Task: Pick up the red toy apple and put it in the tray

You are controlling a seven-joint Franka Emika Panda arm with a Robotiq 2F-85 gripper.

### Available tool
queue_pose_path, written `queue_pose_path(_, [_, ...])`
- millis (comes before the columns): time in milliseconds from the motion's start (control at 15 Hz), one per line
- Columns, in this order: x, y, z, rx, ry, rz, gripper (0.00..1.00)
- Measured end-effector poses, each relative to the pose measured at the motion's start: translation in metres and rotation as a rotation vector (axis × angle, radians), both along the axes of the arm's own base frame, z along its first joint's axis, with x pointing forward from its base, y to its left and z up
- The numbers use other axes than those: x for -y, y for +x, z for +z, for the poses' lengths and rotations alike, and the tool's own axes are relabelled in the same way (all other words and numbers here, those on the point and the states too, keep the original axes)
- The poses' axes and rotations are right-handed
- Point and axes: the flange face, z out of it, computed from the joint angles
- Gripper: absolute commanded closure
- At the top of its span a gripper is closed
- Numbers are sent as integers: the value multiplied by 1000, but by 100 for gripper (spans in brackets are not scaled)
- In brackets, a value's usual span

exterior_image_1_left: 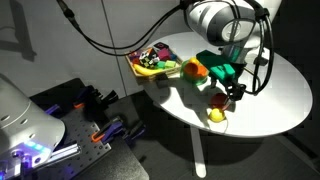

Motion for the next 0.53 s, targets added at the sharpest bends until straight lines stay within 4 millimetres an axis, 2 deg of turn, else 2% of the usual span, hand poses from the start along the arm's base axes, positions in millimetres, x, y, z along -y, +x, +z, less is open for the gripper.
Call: queue_pose_path(533, [18, 23, -11, 54, 13, -4, 0])
